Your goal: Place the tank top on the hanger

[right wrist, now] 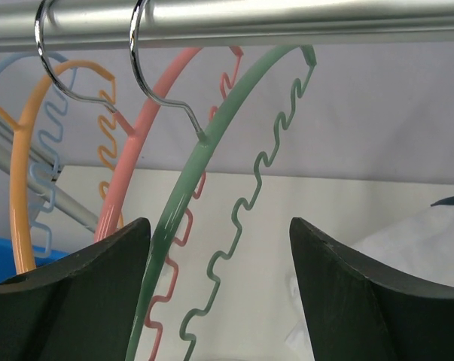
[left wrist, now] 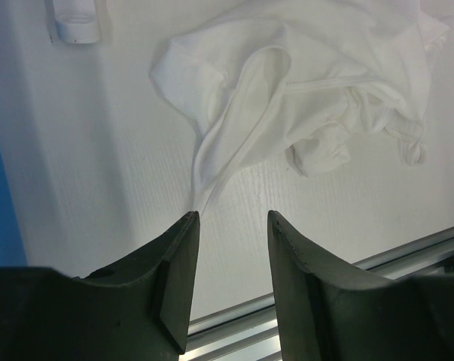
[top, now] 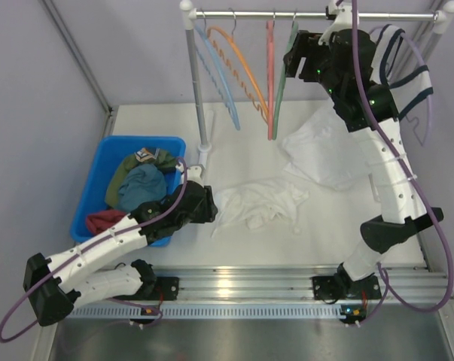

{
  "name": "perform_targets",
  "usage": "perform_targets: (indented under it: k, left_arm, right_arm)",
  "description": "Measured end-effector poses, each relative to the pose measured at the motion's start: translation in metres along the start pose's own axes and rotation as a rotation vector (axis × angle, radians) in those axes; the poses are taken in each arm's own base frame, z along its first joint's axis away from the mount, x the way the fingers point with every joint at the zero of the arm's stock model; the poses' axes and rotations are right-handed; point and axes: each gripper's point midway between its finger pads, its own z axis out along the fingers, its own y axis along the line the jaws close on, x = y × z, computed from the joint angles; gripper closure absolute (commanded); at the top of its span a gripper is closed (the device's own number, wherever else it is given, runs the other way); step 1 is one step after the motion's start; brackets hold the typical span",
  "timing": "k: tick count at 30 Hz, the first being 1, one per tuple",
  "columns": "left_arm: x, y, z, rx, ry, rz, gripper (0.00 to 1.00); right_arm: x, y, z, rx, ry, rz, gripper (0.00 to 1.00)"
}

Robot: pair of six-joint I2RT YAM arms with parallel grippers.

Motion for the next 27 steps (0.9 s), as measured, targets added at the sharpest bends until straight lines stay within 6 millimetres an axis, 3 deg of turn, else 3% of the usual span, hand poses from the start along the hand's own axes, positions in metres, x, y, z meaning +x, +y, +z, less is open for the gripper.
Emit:
perform_targets:
  k: [10,27]
  left_arm:
    - [0.000,0.000,0.000,0.001,0.000,-0.001,0.53]
    - [0.003,0.000,0.004,-0.007,0.014,0.004,0.53]
  right_arm:
    - [0.021,0.001,0.009,0.030,0.059,-0.042,0.32]
    - [0.028,-0.014,0.005,0.110,0.090,-0.125,0.66]
